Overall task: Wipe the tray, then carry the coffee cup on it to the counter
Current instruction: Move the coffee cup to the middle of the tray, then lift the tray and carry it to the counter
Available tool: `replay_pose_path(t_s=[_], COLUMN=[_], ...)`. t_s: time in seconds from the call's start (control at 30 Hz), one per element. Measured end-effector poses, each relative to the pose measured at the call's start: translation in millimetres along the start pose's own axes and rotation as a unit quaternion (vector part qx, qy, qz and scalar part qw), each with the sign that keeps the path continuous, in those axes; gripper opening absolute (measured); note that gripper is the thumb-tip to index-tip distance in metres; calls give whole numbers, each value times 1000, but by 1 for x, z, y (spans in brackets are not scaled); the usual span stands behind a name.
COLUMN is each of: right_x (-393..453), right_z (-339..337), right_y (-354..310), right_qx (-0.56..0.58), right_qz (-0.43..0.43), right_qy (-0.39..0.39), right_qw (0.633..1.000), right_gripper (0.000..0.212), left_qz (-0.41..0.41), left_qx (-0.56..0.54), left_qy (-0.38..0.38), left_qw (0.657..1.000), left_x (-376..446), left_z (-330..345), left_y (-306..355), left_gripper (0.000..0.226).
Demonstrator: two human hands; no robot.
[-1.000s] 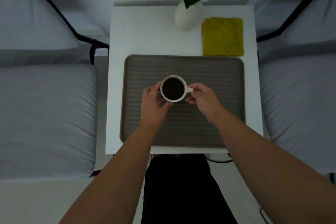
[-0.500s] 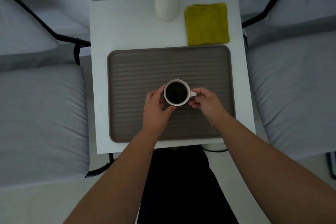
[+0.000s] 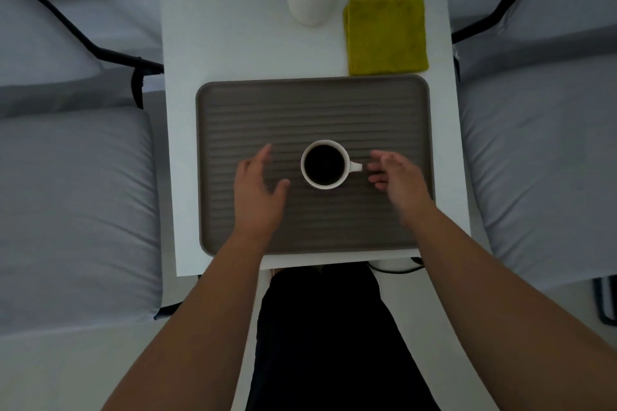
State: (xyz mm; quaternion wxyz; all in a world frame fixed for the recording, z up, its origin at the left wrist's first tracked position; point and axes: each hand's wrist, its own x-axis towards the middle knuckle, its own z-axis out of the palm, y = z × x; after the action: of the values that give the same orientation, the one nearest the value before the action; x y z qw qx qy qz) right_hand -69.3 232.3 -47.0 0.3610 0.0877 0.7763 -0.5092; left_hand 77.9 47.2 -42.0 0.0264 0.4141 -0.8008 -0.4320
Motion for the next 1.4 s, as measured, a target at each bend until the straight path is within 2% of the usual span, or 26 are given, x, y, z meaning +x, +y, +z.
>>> replay_pose_path(t_s=[0.1,0.17,0.23,0.33,0.53,0.63,0.8,1.1,1.4], right_x=[2,6,9,11,17,22,29,21,-24], right_z=[-16,-27,-34,-38,-48,-52,-51,-41,-54], right_y=[5,13,23,34,31,31,32,36,-16], right_qx=[-34,-108,-171,-187,-113,-134,-198,-215,-210], right_qz=[-42,-59,-77,-122,-53,-43,-74,-125,-143], right_qy=[124,188,238,292,312,272,261,278,245], right_qw=[991,974,953,930,942,952,942,928,936], right_gripper=[27,29,30,28,27,33,36,35,35], left_qz=[-47,-63,-88,-108,-124,-123,-92,-62,-78], left_qx=[37,67,72,40,31,34,42,44,58], left_qy=[98,142,157,150,121,129,138,135,168], left_qw=[993,986,981,982,984,983,985,988,981], left_x=[8,12,15,17,25,29,33,31,-4], left_z=[-27,-42,-52,-58,-55,-51,-47,-59,-113], left_y=[-23,-44,-66,-82,-86,-85,-89,-91,-51], left_gripper=[54,47,44,42,37,38,43,41,39])
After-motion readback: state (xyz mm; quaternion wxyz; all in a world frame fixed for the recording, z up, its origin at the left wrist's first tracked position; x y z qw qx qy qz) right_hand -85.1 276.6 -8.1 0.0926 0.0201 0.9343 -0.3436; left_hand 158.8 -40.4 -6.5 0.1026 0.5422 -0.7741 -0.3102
